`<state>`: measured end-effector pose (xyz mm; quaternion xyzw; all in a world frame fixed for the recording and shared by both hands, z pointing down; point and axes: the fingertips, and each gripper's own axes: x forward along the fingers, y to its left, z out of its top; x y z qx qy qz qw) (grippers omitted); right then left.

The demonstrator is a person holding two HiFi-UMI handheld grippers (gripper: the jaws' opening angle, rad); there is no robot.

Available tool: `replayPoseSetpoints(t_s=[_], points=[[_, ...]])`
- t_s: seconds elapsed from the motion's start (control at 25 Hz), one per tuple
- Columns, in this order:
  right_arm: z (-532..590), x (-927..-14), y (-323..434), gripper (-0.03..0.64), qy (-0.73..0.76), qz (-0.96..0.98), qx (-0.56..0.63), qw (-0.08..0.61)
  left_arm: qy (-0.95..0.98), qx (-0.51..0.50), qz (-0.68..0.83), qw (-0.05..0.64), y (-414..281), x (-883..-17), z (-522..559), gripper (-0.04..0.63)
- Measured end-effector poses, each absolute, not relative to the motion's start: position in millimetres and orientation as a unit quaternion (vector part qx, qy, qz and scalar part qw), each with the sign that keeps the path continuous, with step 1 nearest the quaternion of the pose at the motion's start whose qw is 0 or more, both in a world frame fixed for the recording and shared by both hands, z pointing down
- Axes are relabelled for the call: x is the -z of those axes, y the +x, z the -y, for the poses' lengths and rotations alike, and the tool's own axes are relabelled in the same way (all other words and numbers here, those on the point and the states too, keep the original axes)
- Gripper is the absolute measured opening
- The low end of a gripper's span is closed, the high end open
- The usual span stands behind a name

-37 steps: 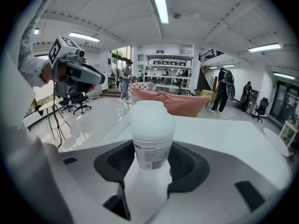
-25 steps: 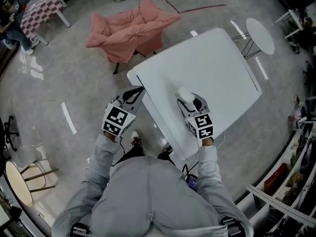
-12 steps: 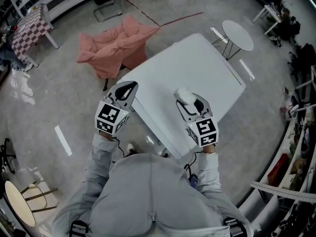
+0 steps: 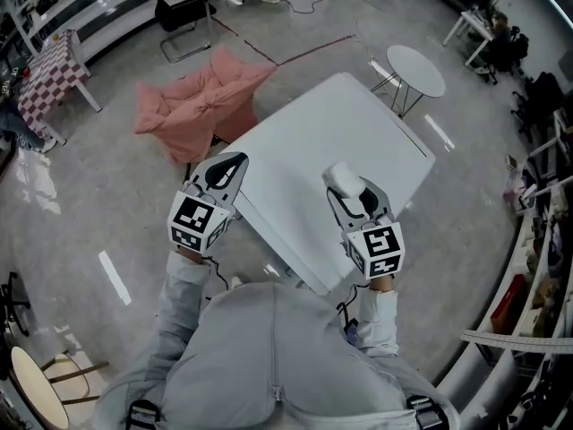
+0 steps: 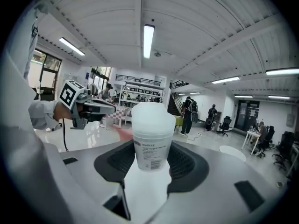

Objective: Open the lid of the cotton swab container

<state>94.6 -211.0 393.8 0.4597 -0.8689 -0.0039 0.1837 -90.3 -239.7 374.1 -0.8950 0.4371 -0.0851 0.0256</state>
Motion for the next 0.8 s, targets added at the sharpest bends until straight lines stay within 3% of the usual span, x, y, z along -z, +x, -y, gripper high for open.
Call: replayPoseSetpoints(t_s=[0.36,0.68,0.76,0.8], points=[[209,-394,100,0.236,0.462,0.866,0.008,0.191,-0.898,0.102,-0.426,0.034,-83,-373,232,0.025],[207,-412,86,0.235,0.426,0.864,0.058,0.262,-0.927,0.190,-0.317,0.070,-32,-382,218,0.028],[205,-422,79,0.235,0.411,0.862,0.070,0.288,-0.931,0.213,-0.283,0.088,-19,-385,211,0.064],[205,-427,75,0.235,0.403,0.860,0.076,0.302,-0.933,0.222,-0.267,0.095,-13,-388,208,0.119]])
